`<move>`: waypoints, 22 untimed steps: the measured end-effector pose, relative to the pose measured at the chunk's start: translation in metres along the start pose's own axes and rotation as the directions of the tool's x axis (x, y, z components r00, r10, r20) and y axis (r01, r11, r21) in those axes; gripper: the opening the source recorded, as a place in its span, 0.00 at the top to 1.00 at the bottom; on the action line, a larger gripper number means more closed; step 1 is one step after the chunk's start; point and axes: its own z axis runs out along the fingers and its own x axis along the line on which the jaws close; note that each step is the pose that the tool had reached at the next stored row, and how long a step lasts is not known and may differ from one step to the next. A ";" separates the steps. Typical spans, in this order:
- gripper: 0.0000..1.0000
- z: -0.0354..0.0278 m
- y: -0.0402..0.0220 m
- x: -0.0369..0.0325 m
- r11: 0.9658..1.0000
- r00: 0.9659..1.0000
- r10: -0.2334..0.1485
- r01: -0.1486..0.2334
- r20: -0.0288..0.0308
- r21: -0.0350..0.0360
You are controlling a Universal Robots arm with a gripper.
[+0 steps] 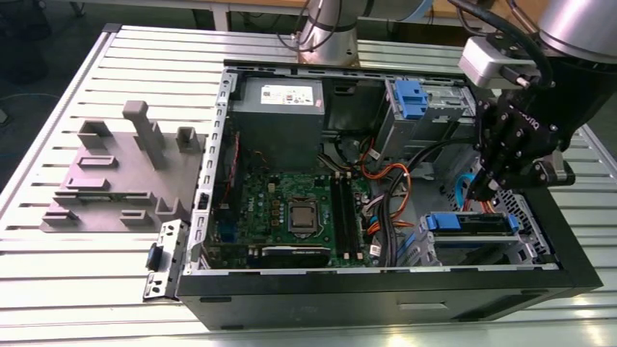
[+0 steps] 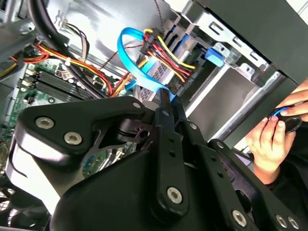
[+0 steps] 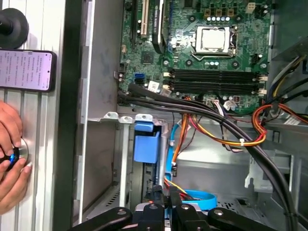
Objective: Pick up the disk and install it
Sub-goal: 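Insert the second disk wire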
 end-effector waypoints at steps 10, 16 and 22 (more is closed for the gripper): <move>0.84 0.0028 0.0044 0.0034 1.000 1.000 -0.002 0.002 0.025 0.019; 0.84 0.0056 0.0086 0.0108 1.000 0.999 -0.003 0.002 0.038 0.027; 0.84 0.0097 0.0108 0.0192 0.999 0.998 -0.003 0.001 0.059 0.033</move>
